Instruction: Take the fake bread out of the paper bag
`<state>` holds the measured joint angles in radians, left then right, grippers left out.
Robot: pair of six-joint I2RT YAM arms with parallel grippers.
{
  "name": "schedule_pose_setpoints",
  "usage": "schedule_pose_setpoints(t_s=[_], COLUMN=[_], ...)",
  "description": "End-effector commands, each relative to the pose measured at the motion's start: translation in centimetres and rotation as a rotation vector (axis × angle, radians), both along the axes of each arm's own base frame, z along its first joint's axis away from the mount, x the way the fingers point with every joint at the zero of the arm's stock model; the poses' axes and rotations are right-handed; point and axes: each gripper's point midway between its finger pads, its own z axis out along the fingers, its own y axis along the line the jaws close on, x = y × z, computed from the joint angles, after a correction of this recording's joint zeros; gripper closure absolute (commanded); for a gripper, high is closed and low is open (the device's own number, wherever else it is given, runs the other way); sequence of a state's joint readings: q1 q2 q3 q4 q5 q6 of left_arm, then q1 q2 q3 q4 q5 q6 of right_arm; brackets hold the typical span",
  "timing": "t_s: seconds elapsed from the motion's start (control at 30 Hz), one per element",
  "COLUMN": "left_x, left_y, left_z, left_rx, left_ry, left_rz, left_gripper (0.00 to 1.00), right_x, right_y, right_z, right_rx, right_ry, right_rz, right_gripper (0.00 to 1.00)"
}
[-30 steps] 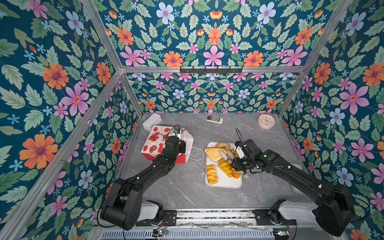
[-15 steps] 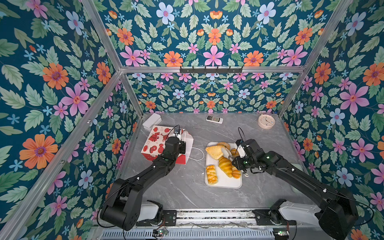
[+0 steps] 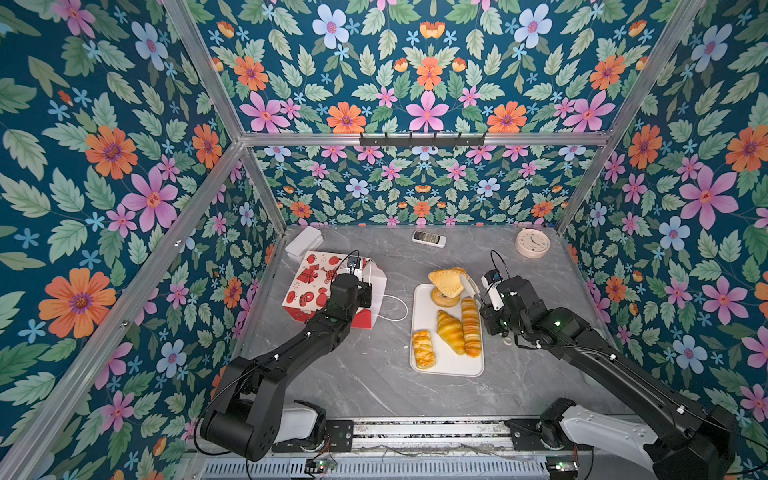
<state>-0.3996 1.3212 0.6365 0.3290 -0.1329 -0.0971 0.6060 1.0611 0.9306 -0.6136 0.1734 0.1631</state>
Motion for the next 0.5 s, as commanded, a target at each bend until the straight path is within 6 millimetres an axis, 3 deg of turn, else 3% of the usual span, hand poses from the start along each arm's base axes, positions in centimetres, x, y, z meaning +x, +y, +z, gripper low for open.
schedule_pose_setpoints(t_s=[0.0,0.23,0.47], left_x=[0.4,0.5,0.2], left_y=[-0.1,-0.3,-0.5], left_z=[1.0,1.3,1.3], left_rx=[-0.015,-0.022,-0.039], left_ry=[-0.036,-0.05,-0.064], left_rz=[0.0,-0.006,-0.015], left_gripper=[1.0,1.0,1.0], right_x=[1.0,0.5,-0.7], right_y=[-2.2,-3.2,-3.5], right_z=[1.3,1.8,1.5], right_rx=[-0.153,-0.425,-0.579], right_ry=[-0.095,-0.118,-0.053], right_rz=[-0.047,-0.051,-0.106], right_gripper=[0.78,0.78,0.79])
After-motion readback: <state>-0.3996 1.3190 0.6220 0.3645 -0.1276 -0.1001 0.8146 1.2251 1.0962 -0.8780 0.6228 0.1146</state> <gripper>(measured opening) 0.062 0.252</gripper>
